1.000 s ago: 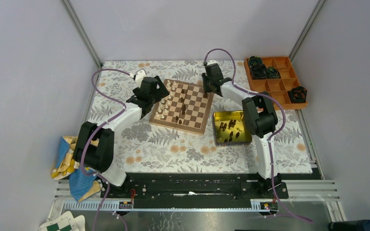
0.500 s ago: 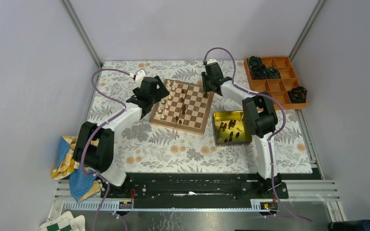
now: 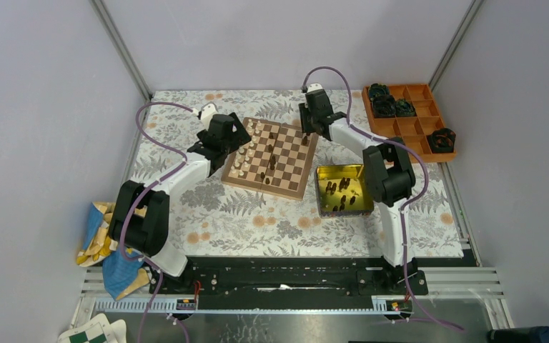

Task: Set up the chess pieces on the board
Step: Place the chess piece on the chessboard, then adjust the chess piece on the chessboard.

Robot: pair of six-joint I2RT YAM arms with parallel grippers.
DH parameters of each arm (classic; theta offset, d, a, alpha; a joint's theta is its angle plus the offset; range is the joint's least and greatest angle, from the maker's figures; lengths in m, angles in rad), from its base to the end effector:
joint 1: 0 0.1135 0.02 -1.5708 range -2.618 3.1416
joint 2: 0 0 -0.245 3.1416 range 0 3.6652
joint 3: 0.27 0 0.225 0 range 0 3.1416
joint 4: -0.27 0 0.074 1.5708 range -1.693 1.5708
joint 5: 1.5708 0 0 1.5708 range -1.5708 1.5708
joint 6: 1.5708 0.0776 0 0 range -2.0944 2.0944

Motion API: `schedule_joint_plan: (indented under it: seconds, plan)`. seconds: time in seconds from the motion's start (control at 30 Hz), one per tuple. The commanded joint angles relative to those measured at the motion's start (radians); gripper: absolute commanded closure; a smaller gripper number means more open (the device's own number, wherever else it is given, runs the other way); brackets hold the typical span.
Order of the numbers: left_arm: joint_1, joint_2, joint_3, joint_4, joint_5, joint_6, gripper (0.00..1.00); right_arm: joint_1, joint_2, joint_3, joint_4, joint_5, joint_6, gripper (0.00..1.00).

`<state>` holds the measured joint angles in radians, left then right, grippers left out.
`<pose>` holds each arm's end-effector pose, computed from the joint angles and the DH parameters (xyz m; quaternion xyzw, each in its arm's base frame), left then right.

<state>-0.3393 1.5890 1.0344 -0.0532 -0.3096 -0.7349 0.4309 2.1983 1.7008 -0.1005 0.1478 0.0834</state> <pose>0.3491 -0.0981 0.2108 -0.2421 0.8446 -0.1167 0.4631 0.4660 0.2017 0.1762 -0.1184 0.8743 0.0554 0.4674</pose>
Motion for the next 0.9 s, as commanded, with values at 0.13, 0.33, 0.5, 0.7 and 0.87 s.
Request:
schedule_joint_plan:
  seconds: [0.13, 0.33, 0.5, 0.7, 0.87]
  plan:
    - [0.005, -0.009, 0.001, 0.036, -0.002, -0.01, 0.04, 0.002, -0.148, -0.049, 0.032, 0.036, -0.046, 0.57]
    - [0.005, -0.016, -0.003, 0.036, -0.004, -0.012, 0.04, 0.045, -0.234, -0.119, 0.058, 0.07, -0.079, 0.59]
    - [0.003, -0.019, -0.013, 0.039, -0.004, -0.016, 0.04, 0.091, -0.297, -0.177, 0.069, 0.077, -0.079, 0.74]
    - [0.003, -0.017, -0.017, 0.044, 0.0, -0.024, 0.04, 0.158, -0.295, -0.208, 0.069, 0.089, -0.079, 0.92]
    - [0.003, -0.021, -0.018, 0.042, -0.003, -0.021, 0.04, 0.184, -0.26, -0.221, 0.076, 0.097, -0.08, 0.99]
